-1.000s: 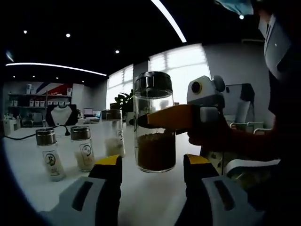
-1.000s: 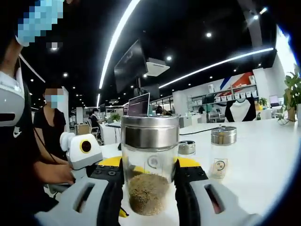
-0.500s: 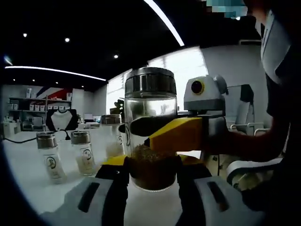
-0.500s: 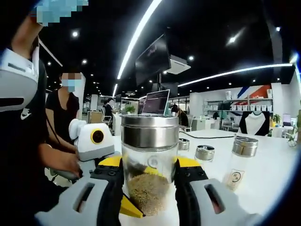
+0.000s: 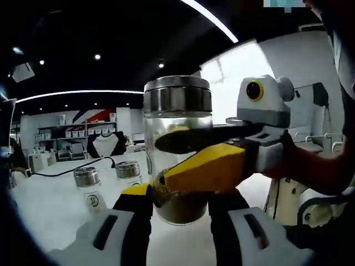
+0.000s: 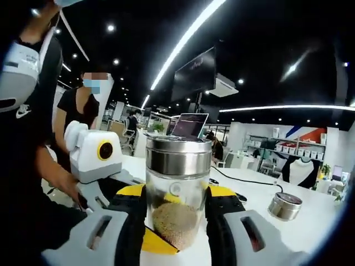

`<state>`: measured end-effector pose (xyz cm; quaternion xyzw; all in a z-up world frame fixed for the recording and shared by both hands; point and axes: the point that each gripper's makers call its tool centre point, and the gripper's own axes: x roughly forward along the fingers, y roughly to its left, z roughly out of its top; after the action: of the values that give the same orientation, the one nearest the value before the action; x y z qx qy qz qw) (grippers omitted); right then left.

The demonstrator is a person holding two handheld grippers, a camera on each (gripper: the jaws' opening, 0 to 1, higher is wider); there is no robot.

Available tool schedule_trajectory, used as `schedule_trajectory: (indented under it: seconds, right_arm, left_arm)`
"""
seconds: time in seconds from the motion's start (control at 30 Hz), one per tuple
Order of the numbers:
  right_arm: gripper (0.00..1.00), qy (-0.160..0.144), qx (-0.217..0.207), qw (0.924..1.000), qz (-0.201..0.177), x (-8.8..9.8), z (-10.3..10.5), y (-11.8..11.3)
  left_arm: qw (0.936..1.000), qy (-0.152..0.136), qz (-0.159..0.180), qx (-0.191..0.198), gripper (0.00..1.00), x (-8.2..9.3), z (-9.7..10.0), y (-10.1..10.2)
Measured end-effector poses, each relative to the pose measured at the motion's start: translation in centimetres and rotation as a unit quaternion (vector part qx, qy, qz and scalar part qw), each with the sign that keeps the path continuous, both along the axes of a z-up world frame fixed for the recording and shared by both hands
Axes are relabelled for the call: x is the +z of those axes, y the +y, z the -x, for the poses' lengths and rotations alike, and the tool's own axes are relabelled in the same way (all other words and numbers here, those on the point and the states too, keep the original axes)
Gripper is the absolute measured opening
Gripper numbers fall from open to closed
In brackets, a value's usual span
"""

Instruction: Rotate the seasoning bottle until the label or dispensing opening points toward the visible target arrow and the bottle remains upright within the marked orientation range

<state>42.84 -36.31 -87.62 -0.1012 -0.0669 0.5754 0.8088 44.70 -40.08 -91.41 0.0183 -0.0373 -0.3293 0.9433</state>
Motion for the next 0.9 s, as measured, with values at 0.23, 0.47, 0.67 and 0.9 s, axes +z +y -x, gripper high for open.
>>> schedule_trajectory:
  seconds: [0.23, 0.47, 0.67, 0.9]
  right_arm:
    - [0.38, -0.021, -0.046, 0.9976, 0.047, 0.8, -1.5, -0.4]
    - [0.38, -0.014, -0.065, 0.9964, 0.052, 2.3, -3.1, -1.0]
    - [0.38, 0.000, -0.072, 0.9972, 0.020, 2.3, -3.1, -2.8]
    - [0.38, 0.029, -0.080, 0.9963, -0.005, 1.8, -3.1, -3.7]
  left_arm:
    - [0.9978, -0.020, 0.002, 0.064, 0.41, 0.9, -1.9, 0.0]
    - [0.9954, -0.026, 0.014, 0.091, 0.41, 2.6, -3.7, -0.3]
    - [0.9942, -0.034, -0.009, 0.101, 0.41, 1.9, -3.8, -1.6]
    - [0.9917, -0.027, -0.037, 0.120, 0.41, 0.9, -3.7, -2.1]
